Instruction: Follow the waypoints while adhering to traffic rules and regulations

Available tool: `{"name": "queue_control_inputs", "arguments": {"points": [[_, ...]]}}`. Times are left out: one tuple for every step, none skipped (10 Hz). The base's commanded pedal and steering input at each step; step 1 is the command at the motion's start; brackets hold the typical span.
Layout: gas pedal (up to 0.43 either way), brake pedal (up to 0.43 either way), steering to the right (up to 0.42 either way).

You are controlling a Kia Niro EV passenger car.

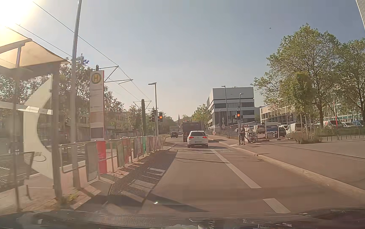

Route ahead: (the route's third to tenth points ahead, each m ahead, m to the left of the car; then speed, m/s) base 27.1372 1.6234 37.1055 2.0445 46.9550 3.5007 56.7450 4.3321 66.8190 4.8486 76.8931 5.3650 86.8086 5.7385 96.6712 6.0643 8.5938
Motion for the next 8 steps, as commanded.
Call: {"name": "queue_control_inputs", "arguments": {"points": [[0.118, 0.000, 0.001], [0.118, 0.000, 0.001], [0.118, 0.000, 0.001], [0.118, 0.000, 0.001], [0.118, 0.000, 0.001], [0.118, 0.000, 0.001], [0.118, 0.000, 0.001], [0.118, 0.000, 0.001]]}}
